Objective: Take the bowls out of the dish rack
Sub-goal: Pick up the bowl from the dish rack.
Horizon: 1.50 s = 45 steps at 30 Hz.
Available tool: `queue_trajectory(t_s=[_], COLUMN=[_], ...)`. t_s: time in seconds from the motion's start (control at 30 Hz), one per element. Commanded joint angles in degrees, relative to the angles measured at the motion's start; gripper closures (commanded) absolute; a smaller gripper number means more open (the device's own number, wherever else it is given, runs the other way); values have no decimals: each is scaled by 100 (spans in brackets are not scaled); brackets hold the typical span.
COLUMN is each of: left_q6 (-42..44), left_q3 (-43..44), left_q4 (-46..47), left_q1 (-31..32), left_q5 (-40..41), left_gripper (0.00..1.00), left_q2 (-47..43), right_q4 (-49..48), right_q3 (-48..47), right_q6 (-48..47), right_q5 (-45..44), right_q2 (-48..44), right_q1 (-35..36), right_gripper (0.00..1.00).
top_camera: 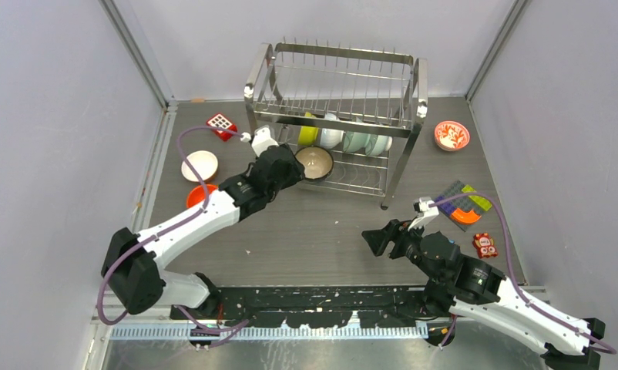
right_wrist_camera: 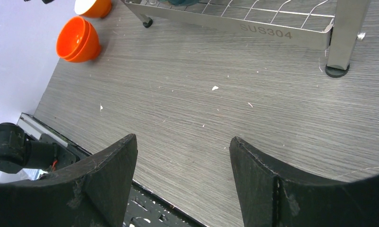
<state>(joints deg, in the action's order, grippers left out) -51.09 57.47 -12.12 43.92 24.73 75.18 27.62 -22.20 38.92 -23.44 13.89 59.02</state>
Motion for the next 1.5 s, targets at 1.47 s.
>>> queue_trajectory(t_s=[1.47], left_q6=[-3304], left_q3=[1288], left_q4=[-1544], left_q1=[64], left_q5=[980], left_gripper=[58], left_q2=[1914], right_q4=[104], right_q3=[25], right_q6=[99], right_q5=[-60], right_q2=[-521], right_q1=[29], right_gripper=[25])
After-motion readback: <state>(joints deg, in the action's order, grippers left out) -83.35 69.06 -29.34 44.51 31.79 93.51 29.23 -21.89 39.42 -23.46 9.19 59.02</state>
